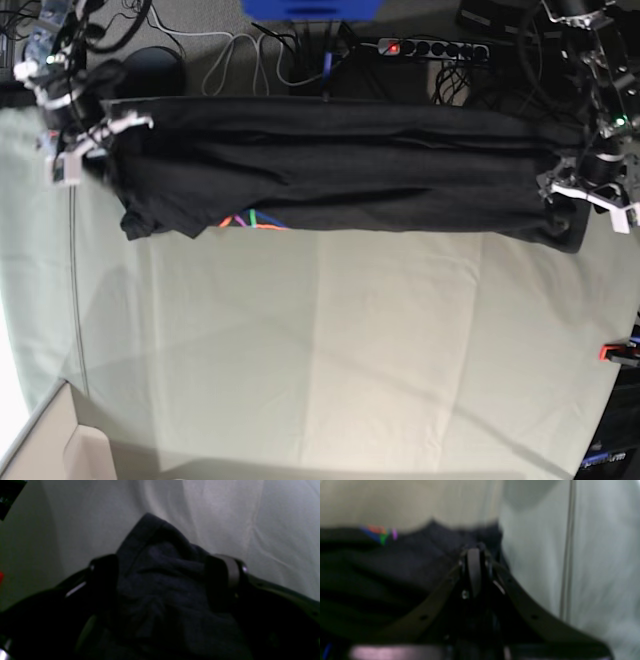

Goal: Layout the t-shirt on the table in an organized manner, then fold the t-shirt properly
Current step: 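Regrasp the folded strip's ends with both grippers, then carry the strip end with the left gripper toward the right gripper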

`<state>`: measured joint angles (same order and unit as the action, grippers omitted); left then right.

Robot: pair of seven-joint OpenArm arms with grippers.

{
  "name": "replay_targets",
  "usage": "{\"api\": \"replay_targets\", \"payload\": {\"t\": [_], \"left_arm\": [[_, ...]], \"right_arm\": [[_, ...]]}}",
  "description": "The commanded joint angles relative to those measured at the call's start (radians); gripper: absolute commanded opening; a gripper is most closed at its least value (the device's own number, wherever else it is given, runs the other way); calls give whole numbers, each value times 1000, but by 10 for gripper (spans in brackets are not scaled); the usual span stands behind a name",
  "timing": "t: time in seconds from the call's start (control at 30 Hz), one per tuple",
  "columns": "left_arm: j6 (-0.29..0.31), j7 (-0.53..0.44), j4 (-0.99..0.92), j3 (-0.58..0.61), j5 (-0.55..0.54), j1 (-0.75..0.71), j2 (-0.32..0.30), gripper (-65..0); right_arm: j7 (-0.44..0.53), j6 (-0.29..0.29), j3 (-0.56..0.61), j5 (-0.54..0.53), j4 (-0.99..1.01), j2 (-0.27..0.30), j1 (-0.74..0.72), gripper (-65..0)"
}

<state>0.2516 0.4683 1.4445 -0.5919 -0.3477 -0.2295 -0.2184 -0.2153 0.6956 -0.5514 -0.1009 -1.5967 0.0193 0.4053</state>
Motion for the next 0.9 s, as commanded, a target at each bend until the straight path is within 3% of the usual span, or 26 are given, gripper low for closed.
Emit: {"api": "replay_targets", "payload": {"t": [0.0, 0.33, 0.53, 0.6, 0.87], "left_arm": [[1, -23, 17, -4, -6, 5, -19, -128], [2, -24, -55, -6, -9, 17, -46, -128], [4, -24, -110, -96, -14, 25, -46, -127], [4, -24, -120, -96, -6, 31, -52, -127], [5, -24, -259, -70, -6, 92, -68, -127]], "right_arm": [[37, 3, -5, -20, -3, 9, -3, -650], [37, 3, -39, -16, 106, 15, -10, -649], [37, 3, -39, -18, 106, 9, -6, -465], [37, 3, -39, -20, 106, 3, -4, -431], [37, 3, -39, -20, 103, -20, -3, -426]]}}
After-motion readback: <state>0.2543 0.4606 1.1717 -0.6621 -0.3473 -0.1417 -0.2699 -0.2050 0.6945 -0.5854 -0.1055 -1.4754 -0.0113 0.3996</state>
